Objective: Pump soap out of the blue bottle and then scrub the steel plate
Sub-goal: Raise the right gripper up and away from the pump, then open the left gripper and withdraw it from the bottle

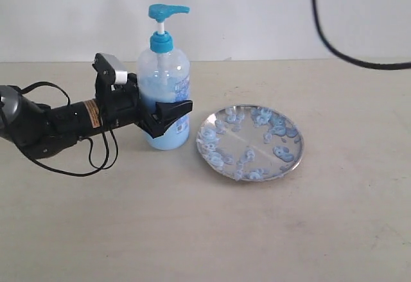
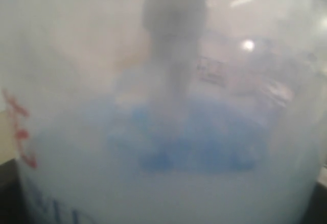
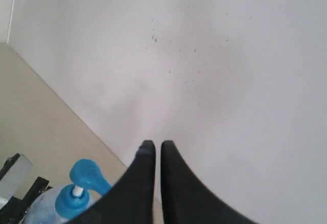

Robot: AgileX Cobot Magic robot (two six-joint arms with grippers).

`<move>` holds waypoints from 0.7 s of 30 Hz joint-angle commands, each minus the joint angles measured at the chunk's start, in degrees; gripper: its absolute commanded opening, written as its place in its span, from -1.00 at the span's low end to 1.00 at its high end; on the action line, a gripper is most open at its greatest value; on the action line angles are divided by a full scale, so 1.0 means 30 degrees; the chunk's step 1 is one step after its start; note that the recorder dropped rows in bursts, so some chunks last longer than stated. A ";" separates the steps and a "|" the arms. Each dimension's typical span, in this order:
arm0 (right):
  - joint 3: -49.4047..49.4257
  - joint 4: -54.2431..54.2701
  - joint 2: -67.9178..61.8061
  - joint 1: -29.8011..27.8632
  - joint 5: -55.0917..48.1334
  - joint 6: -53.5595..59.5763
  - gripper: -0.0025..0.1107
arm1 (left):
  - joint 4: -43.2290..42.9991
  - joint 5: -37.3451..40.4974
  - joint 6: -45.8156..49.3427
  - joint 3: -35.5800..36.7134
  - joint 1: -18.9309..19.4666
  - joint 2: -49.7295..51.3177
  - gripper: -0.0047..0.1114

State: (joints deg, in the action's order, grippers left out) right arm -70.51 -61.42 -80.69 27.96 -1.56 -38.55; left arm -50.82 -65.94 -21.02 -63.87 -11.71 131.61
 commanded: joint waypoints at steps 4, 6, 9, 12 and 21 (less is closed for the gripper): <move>0.5493 -0.0129 0.6001 -0.0035 -0.2123 -0.0781 -0.96 | 0.1820 -0.1341 0.0896 0.0860 0.0166 0.0056 -0.85; 0.7103 -0.0129 0.7060 -0.0035 -0.3165 -0.1315 -0.96 | 0.1820 -0.1341 0.0896 0.0860 0.0166 0.0056 -0.83; 0.9018 -0.0129 0.8112 -0.0035 -0.4026 -0.2155 -0.96 | 0.1073 -0.1341 0.0896 0.0860 0.0166 0.0056 -0.56; 1.0044 -0.0129 0.8655 -0.0035 -0.4069 -0.2480 -0.96 | 0.0885 -0.1341 0.0896 0.0860 0.0166 0.0099 0.11; 1.0360 -0.0158 0.8736 -0.0035 -0.4032 -0.2612 -0.96 | 0.2469 -0.1341 0.0843 0.0860 0.0166 0.0336 0.95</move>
State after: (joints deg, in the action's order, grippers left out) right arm -39.71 -61.71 -55.00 27.96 -13.67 -45.92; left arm -44.81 -69.11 -18.77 -61.67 -11.36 132.55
